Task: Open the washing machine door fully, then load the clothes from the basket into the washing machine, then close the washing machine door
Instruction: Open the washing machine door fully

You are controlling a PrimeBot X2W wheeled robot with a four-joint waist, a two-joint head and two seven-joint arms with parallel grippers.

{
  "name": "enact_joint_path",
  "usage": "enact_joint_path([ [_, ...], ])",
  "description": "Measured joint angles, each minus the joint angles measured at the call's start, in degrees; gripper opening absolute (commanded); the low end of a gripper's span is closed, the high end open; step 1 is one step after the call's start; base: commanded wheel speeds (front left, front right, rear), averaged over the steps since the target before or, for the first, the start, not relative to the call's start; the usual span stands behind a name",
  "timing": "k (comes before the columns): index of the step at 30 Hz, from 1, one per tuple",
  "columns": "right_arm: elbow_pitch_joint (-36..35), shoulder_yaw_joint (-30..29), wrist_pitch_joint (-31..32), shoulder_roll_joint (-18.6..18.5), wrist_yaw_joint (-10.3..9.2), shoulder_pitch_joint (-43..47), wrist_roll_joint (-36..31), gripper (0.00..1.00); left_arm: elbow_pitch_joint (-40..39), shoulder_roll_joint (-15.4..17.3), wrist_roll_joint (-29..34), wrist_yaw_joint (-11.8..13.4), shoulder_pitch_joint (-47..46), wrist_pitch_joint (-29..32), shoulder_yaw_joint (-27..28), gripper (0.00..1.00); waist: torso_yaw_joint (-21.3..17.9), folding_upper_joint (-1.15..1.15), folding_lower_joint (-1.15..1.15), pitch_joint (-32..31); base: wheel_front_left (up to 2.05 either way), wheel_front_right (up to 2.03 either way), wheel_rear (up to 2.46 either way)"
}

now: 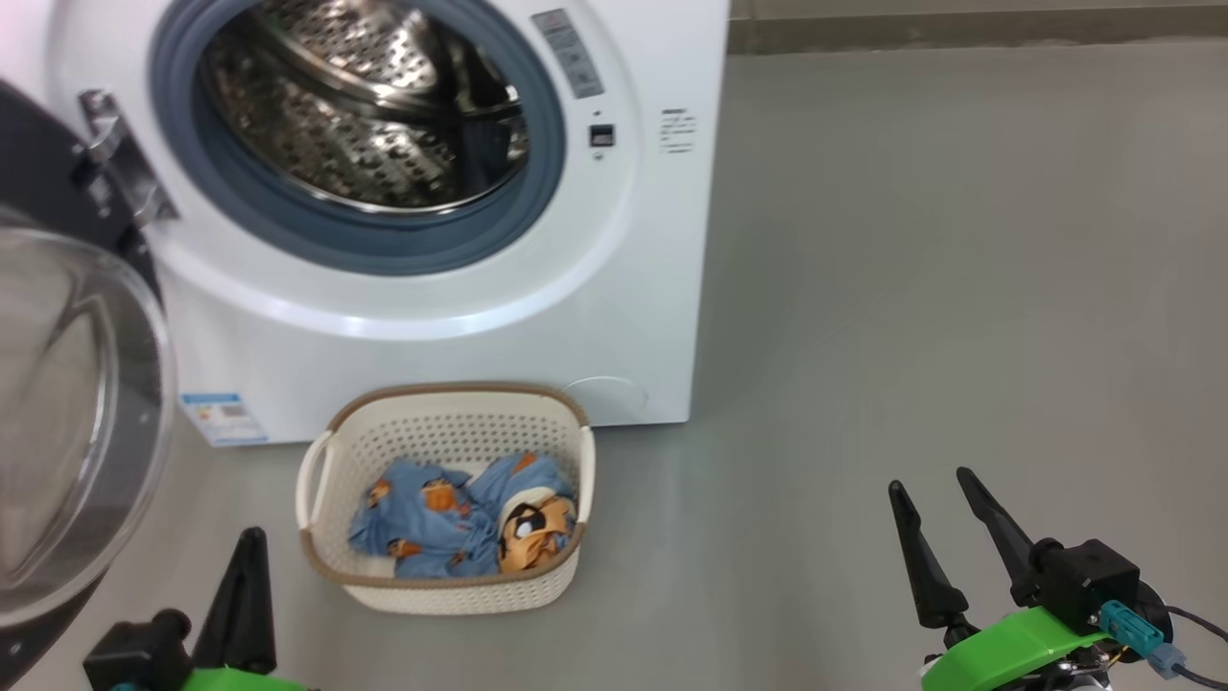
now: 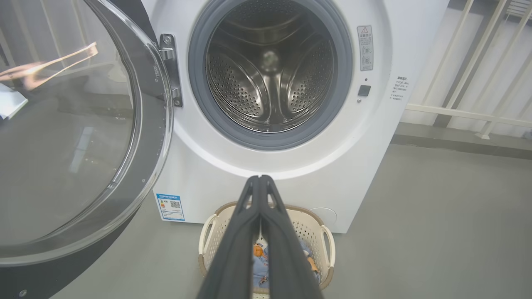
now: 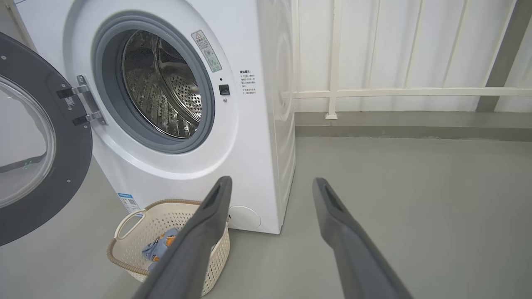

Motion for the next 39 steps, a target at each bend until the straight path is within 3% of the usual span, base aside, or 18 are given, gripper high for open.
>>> enact_joint_path([
  [11,-0.78,-1.67,-0.01,0.57,0.00,0.65,-0.51,1.00,-2.79,-0.77,-2.76,2.01,3.44,0.00,-2.08,0.00,-4.60,0.00,0.00,-1.75,0.00,0.00,0.00],
  [12,-0.78,-1.68,-0.01,0.67,0.00,1.15,-0.64,1.00,-3.25,-0.79,-3.14,2.48,3.64,0.01,-2.49,0.41,-5.16,0.00,0.00,-1.89,0.00,0.00,0.00],
  [13,-0.78,-1.69,-0.01,0.73,0.00,1.18,-0.97,1.00,-3.49,-0.80,-3.32,2.50,3.85,0.00,-2.66,0.61,-5.42,0.00,0.00,-1.96,0.00,0.00,0.00],
  [14,-0.78,-1.70,-0.01,0.78,0.00,1.18,-1.13,1.00,-3.47,-0.79,-3.97,2.50,4.11,0.00,-2.86,0.93,-5.65,0.00,0.00,-2.02,0.00,0.00,0.00],
  [15,-0.78,-1.75,-0.01,0.86,0.00,1.18,-1.24,1.00,-3.43,-0.80,-4.68,2.53,4.42,0.00,-2.97,1.00,-5.87,0.00,0.00,-2.08,0.00,0.00,0.00],
  [39,-0.85,-2.31,-0.01,1.55,0.00,1.18,-2.08,1.00,-2.33,-0.80,-4.23,3.44,4.51,0.00,-3.61,1.00,-5.54,0.00,0.00,-1.79,0.00,0.00,0.00],
])
